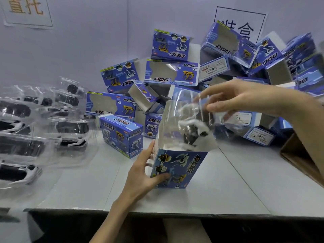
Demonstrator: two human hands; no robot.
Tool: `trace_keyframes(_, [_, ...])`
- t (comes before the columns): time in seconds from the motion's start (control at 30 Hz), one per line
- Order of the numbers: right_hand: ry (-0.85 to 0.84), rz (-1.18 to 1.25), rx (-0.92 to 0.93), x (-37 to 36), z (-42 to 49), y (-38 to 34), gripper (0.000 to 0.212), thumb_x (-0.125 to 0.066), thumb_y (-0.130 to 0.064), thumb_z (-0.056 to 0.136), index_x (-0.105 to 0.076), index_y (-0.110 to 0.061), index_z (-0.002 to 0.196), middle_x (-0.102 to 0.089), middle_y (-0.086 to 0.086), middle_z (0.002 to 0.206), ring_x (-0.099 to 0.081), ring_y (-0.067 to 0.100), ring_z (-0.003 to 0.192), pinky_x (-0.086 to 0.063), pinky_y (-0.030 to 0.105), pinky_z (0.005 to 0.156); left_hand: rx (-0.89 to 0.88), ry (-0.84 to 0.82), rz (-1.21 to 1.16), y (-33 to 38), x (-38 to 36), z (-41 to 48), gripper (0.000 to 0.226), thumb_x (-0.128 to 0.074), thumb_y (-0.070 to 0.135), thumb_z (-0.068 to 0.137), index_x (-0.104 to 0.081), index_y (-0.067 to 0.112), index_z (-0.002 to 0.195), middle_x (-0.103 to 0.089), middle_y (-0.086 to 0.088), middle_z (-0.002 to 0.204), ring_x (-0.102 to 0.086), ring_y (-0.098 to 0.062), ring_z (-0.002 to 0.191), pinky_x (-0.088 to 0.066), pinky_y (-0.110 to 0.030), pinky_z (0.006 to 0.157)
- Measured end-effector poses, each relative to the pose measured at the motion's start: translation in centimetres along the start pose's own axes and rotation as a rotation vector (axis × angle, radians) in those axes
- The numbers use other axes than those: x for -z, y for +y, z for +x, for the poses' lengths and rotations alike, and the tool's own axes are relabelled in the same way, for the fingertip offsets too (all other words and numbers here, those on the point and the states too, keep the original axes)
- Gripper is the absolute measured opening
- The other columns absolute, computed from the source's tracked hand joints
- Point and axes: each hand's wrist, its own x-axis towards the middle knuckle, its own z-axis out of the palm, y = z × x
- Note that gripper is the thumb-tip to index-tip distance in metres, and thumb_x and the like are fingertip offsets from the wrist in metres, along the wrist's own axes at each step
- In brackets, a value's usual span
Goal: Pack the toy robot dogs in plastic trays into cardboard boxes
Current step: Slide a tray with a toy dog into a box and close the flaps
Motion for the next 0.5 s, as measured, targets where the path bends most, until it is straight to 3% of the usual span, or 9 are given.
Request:
trace_keyframes(0.07, [0.146, -0.311, -0.019, -1.4, 1.0, -0.4, 0.037, -0.069, -0.032, 0.091, -0.063, -0.037, 0.127, -0.070, -0.006, 0.112, -0.065, 0.008, 0.098, -0.054, 0.031, 0.089, 0.012, 0.016, 0.024, 0.0, 0.0, 0.0, 0.100, -0.069, 0.080, 0.064, -0.028, 0.048, 0.150, -0.052, 0.031, 0.129, -0.053, 0.003, 0.117, -0.048, -0.009, 0.084])
trace_keyframes(0.13, [0.463, -0.490, 0.096, -2.9, 1.4, -0.8, 0.033, -0.070, -0.026, 0.092, -0.066, -0.030, 0.124, -0.068, -0.004, 0.114, -0.061, 0.011, 0.101, -0.048, 0.032, 0.092, 0.035, 0.039, 0.047, -0.2, 0.1, 0.0, 0.100, -0.067, 0.083, 0.062, -0.024, 0.054, 0.148, -0.053, 0.030, 0.127, -0.054, 0.007, 0.113, -0.051, -0.010, 0.080])
trace_keyframes(0.23, [0.665, -0.297, 0.313, -5.0, 1.2, -1.5, 0.022, -0.061, -0.019, 0.094, -0.072, -0.027, 0.111, -0.067, -0.015, 0.101, -0.062, 0.003, 0.092, -0.050, 0.024, 0.085, 0.051, 0.039, 0.053, -0.4, 0.0, 0.0, 0.103, -0.067, 0.084, 0.061, -0.026, 0.048, 0.148, -0.057, 0.020, 0.127, -0.055, 0.008, 0.110, -0.051, -0.008, 0.076])
trace_keyframes(0.3, [0.652, -0.241, 0.370, -6.3, 1.6, -1.6, 0.024, -0.055, -0.021, 0.093, -0.073, -0.028, 0.107, -0.064, -0.021, 0.097, -0.061, 0.003, 0.091, -0.047, 0.016, 0.078, 0.043, 0.031, 0.054, -0.4, -0.1, 0.0, 0.101, -0.069, 0.083, 0.061, -0.027, 0.048, 0.146, -0.057, 0.020, 0.126, -0.055, 0.008, 0.110, -0.050, -0.007, 0.075])
trace_keyframes(0.37, [0.573, -0.267, 0.321, -7.7, 2.4, -1.1, 0.025, -0.053, -0.022, 0.097, -0.072, -0.028, 0.112, -0.067, -0.013, 0.104, -0.060, 0.004, 0.095, -0.049, 0.022, 0.084, 0.025, 0.030, 0.058, -0.2, -0.2, -0.1, 0.098, -0.071, 0.082, 0.061, -0.026, 0.053, 0.142, -0.056, 0.023, 0.124, -0.056, 0.008, 0.109, -0.050, -0.006, 0.073])
trace_keyframes(0.5, [0.087, -0.558, 0.019, -11.5, 4.4, 1.0, 0.038, -0.036, -0.032, 0.107, -0.059, -0.028, 0.137, -0.057, -0.007, 0.140, -0.051, 0.014, 0.125, -0.041, 0.036, 0.105, 0.021, 0.025, 0.080, -0.5, -0.2, -0.2, 0.092, -0.071, 0.083, 0.059, -0.027, 0.057, 0.136, -0.058, 0.020, 0.120, -0.060, 0.001, 0.102, -0.053, -0.012, 0.067])
